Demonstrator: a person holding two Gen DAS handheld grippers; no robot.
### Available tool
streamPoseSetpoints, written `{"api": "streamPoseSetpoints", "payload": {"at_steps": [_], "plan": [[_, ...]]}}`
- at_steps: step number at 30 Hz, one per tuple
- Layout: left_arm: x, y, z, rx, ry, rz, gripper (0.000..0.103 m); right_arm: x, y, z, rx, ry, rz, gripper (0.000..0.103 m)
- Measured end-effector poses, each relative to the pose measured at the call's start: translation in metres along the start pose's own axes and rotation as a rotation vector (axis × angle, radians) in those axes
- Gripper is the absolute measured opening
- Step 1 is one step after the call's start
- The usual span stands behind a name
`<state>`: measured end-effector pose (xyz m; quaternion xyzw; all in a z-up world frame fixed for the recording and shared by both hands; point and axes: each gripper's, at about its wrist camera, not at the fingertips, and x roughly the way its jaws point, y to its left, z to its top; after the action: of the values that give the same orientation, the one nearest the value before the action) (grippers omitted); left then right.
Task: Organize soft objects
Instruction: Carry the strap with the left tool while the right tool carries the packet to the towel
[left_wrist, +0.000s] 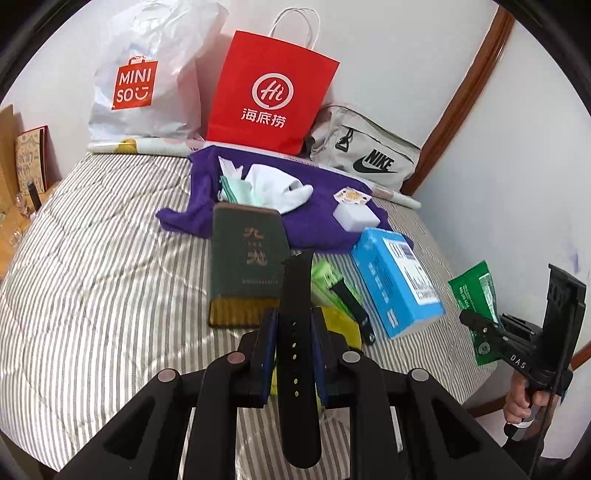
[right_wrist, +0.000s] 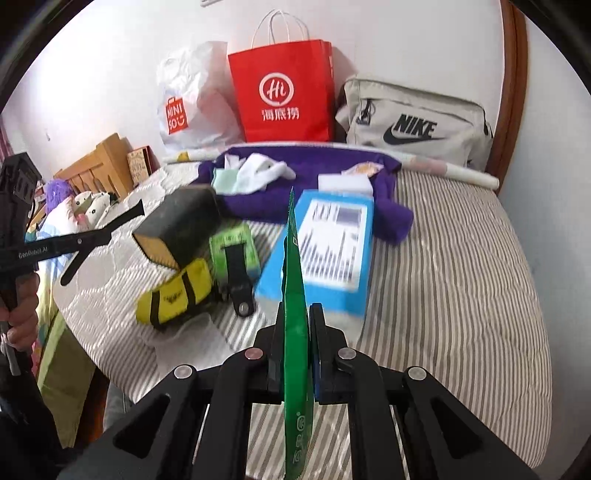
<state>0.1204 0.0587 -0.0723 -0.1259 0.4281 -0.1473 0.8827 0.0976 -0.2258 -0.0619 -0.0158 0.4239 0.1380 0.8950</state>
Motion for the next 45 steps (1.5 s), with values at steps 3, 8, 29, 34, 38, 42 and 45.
{"api": "streamPoseSetpoints", "payload": {"at_steps": [3, 8, 29, 34, 38, 42, 45], "plan": [[0.003, 0.001, 0.01, -0.006, -0.004, -0.002, 0.017, 0.003, 0.0, 0.015, -0.004, -0.014, 0.001, 0.009], [0.009, 0.001, 0.027, -0.005, -0.008, 0.001, 0.017, 0.009, -0.001, 0.04, -0.014, -0.036, 0.004, 0.009], [0.045, 0.014, 0.094, -0.012, -0.013, -0.002, 0.017, 0.048, -0.02, 0.117, -0.016, -0.065, -0.028, 0.009], [0.06, 0.014, 0.109, -0.011, -0.005, 0.01, 0.017, 0.063, -0.027, 0.13, -0.014, -0.058, -0.021, 0.009], [0.07, 0.019, 0.118, -0.041, -0.003, 0.016, 0.017, 0.078, -0.033, 0.139, -0.017, -0.05, -0.01, 0.009], [0.082, 0.023, 0.129, -0.064, 0.007, 0.028, 0.017, 0.094, -0.039, 0.153, -0.025, -0.036, -0.01, 0.009], [0.092, 0.025, 0.137, -0.071, 0.008, 0.032, 0.017, 0.103, -0.042, 0.162, -0.028, -0.036, -0.009, 0.009]]}}
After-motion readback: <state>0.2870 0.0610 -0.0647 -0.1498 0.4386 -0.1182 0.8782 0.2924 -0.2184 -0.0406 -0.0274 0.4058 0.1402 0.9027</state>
